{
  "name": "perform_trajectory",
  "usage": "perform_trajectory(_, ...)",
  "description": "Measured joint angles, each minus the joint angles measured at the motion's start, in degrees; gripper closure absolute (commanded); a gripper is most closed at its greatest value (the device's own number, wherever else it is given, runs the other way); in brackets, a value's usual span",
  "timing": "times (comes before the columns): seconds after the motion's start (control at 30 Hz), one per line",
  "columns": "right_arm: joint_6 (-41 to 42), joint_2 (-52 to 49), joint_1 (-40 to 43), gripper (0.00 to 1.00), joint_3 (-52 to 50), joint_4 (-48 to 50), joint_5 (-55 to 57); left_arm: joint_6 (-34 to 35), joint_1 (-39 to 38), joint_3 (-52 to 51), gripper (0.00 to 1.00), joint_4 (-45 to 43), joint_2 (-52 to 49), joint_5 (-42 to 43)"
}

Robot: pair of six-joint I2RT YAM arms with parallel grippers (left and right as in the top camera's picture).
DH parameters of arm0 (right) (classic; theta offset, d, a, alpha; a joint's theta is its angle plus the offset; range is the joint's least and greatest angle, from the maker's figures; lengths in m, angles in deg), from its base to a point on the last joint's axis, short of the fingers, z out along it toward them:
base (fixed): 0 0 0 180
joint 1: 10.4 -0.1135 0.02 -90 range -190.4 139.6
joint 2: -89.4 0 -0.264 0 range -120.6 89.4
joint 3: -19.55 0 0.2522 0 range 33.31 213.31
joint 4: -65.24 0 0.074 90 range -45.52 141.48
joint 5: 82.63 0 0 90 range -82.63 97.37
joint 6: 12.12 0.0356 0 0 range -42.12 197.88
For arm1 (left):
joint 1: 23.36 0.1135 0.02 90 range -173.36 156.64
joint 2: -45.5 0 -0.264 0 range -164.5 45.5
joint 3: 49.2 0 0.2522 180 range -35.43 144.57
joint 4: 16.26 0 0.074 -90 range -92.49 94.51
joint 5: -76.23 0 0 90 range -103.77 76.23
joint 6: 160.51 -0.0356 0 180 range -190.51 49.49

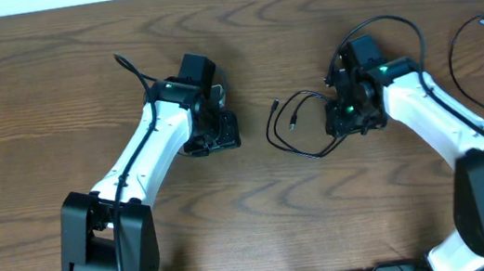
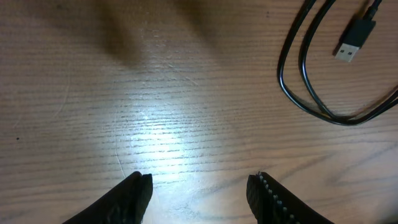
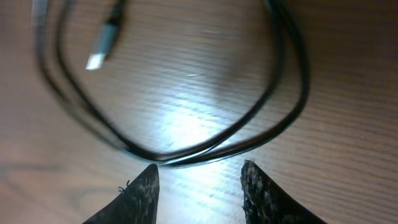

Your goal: Untangle cables

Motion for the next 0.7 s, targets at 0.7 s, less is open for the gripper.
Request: perform_trajectory(0.7,16.83,-5.03,0.00,0.63,-0.31,4.37,15.23,0.00,0.00,-0.02,0.45,0.48,0.00,0.00)
